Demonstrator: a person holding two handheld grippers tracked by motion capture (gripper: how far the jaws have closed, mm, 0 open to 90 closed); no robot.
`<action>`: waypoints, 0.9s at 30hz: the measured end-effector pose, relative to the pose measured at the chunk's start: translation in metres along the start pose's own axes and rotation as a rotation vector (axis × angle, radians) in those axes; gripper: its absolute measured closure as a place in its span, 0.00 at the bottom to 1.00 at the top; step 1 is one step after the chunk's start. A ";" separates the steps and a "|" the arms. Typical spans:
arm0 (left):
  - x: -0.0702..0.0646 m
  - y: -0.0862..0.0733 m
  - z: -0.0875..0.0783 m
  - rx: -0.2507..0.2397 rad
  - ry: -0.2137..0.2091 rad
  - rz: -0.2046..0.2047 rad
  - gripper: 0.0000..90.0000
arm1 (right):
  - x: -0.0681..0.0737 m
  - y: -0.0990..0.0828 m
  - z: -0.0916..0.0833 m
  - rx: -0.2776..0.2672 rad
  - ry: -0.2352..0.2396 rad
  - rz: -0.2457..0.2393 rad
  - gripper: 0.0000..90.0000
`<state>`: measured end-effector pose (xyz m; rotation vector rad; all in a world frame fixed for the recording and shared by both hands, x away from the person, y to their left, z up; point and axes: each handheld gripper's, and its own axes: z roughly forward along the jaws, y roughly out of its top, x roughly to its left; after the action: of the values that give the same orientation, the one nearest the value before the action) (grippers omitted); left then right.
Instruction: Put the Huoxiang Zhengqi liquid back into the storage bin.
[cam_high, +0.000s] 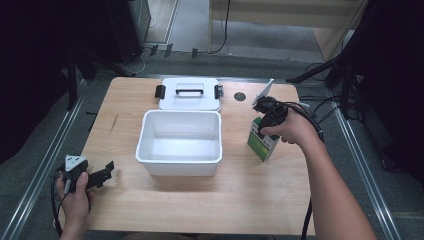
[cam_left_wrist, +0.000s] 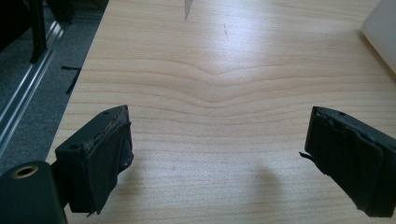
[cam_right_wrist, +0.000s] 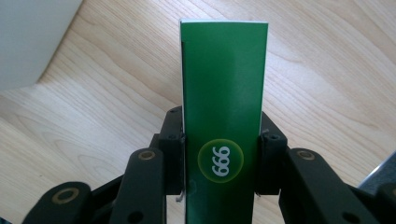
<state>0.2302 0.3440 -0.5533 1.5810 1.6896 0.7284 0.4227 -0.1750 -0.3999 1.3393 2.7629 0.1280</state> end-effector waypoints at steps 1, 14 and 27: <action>0.000 0.000 0.000 -0.001 0.000 -0.001 0.09 | 0.000 0.000 0.000 0.000 -0.003 -0.009 0.71; 0.000 0.000 0.000 0.002 0.001 -0.002 0.09 | 0.012 -0.006 -0.008 -0.006 -0.070 -0.336 0.72; 0.000 0.000 0.000 0.001 0.002 0.000 0.09 | 0.033 -0.014 -0.034 -0.030 -0.053 -0.693 0.72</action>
<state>0.2307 0.3436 -0.5533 1.5812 1.6923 0.7293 0.3880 -0.1595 -0.3689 0.3146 2.9716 0.0884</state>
